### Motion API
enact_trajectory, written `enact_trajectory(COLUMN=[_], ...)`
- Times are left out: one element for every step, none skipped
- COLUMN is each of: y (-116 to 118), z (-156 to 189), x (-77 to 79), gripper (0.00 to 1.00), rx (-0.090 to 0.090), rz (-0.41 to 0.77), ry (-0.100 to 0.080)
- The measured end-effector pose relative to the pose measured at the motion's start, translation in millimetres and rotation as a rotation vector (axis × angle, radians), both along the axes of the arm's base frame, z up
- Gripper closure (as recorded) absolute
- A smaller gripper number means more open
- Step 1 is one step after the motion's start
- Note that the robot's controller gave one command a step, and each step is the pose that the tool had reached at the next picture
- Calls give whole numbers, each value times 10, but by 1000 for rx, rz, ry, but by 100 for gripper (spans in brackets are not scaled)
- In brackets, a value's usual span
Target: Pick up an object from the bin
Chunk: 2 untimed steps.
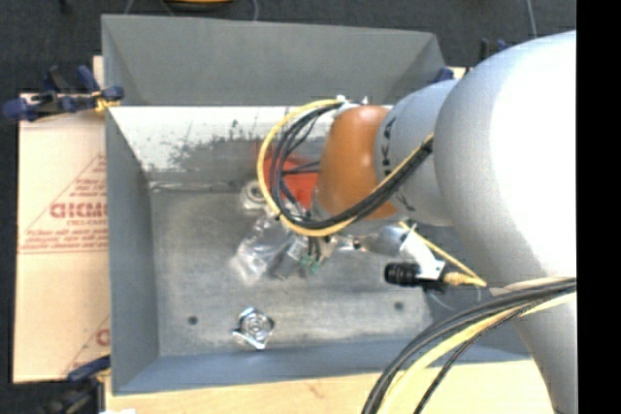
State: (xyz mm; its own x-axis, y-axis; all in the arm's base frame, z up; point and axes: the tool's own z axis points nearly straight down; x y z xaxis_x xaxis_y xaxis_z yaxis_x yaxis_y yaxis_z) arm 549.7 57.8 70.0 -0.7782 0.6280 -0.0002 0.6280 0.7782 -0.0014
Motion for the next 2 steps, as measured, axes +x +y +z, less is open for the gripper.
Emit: enact_trajectory(y=[-13, -22], z=[950, 1107], x=[21, 35], gripper=[100, 100], rx=[2, 1], rz=[6, 12], ry=[-10, -6])
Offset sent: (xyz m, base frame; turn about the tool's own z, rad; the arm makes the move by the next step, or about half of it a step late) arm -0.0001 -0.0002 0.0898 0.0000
